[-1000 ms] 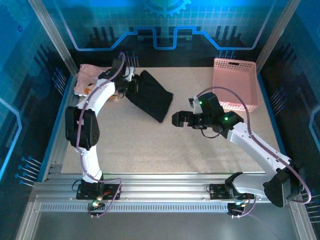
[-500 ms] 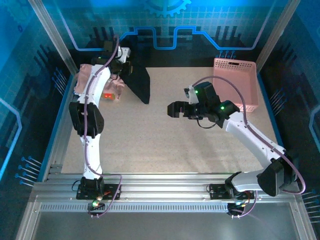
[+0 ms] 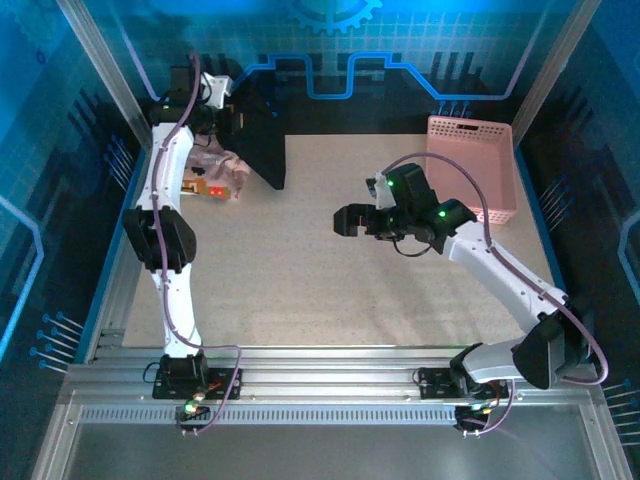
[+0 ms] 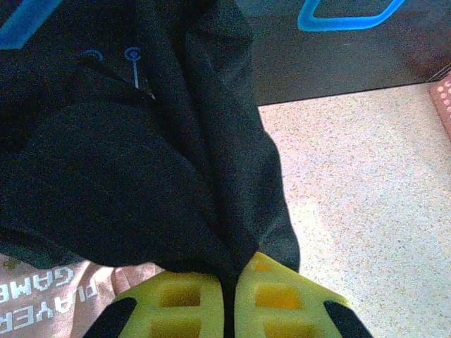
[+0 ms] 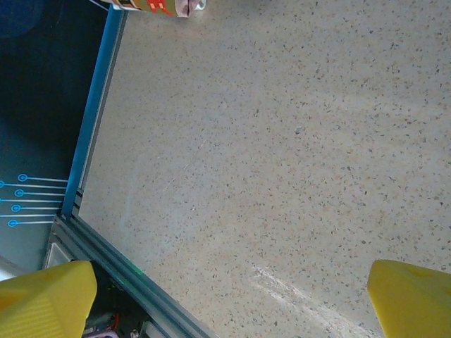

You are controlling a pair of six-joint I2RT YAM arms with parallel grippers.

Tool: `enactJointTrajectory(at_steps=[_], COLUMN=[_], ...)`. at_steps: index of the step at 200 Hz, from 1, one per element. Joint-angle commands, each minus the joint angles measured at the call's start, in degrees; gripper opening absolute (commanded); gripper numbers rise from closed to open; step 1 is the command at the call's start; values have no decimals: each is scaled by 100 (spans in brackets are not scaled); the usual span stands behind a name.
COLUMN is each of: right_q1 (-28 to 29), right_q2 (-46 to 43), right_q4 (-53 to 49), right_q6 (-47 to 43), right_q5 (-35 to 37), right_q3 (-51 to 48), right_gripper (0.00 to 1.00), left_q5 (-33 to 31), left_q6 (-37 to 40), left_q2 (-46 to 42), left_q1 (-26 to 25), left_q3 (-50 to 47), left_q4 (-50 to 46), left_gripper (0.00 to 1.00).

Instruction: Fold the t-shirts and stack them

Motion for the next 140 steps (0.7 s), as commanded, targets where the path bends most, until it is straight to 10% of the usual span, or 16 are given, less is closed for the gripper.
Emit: enactJointTrajectory(at_steps=[1,140], right_q1=[-34,-143], right_q2=[69,-164], right_q4=[-162,-146], right_q6=[-15,158], right_q5=[-161,-108], right_q3=[162,-71], right_gripper=[100,100], left_q5=[589,1418], left_q6=[-67,-85], left_q2=[12,-479], left_q1=[80,835], left_q3=[308,-1227], left_q4=[410,817], left_gripper=[0,0])
